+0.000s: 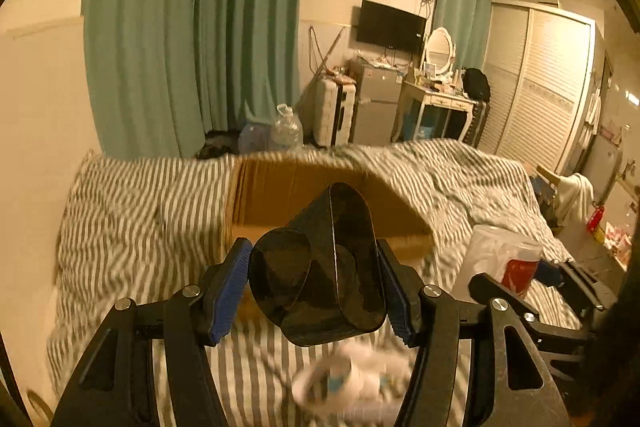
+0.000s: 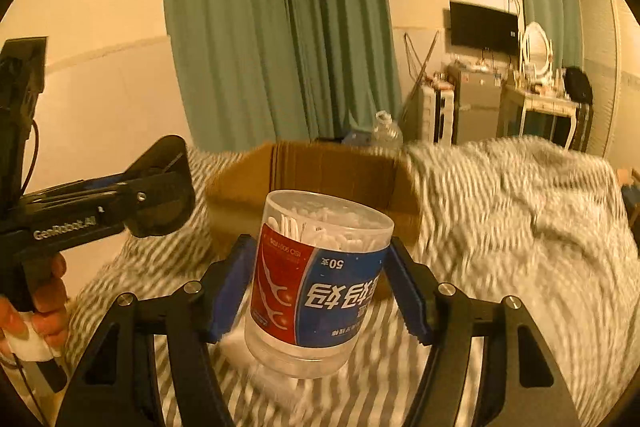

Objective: Organize objects
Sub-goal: 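Carry the black object and cotton-swab bottle with both grippers into the box, then open both grippers to release the black object and bottle inside the box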

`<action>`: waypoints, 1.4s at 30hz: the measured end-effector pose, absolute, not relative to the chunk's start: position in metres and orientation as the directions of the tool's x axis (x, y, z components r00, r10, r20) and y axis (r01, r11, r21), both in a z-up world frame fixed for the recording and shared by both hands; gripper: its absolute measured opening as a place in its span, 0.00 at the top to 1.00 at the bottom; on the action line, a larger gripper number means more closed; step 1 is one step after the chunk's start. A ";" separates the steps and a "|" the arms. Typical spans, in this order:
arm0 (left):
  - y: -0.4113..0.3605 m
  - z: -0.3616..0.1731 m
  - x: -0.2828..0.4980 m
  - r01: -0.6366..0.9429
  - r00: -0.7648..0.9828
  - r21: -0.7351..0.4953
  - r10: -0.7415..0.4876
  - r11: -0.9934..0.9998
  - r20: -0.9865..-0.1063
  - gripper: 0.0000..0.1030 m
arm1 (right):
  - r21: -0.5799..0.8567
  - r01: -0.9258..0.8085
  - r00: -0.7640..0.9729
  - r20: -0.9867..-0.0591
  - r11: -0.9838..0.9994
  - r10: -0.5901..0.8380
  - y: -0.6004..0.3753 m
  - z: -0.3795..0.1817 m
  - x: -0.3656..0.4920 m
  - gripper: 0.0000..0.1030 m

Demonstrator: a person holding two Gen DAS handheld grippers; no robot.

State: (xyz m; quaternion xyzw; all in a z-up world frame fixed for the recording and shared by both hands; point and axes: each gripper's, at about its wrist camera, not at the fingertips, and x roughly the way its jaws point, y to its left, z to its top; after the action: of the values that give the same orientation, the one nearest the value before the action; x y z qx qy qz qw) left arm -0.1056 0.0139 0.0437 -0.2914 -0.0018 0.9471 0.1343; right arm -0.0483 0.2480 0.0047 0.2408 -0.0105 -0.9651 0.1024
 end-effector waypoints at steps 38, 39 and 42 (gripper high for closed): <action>0.058 -0.047 -0.360 -0.247 -0.570 -0.001 0.146 -0.969 -0.809 0.21 | 0.134 0.159 -0.691 -0.692 -0.978 -0.208 0.269 -0.059 -0.338 0.27; 0.057 -0.042 -0.356 -0.245 -0.583 0.004 0.144 -0.970 -0.800 0.15 | 0.136 0.162 -0.697 -0.685 -0.977 -0.211 0.269 -0.055 -0.333 0.27; 0.056 -0.019 -0.341 -0.245 -0.626 0.012 0.149 -0.969 -0.766 0.13 | 0.113 0.157 -0.718 -0.669 -0.981 -0.192 0.267 -0.038 -0.314 0.26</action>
State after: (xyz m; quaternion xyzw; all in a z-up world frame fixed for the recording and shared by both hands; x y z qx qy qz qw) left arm -0.3409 0.0560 -0.0187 -0.4185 0.0575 0.8997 0.1097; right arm -0.3141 0.2674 -0.0382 0.3636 -0.0239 -0.9265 0.0940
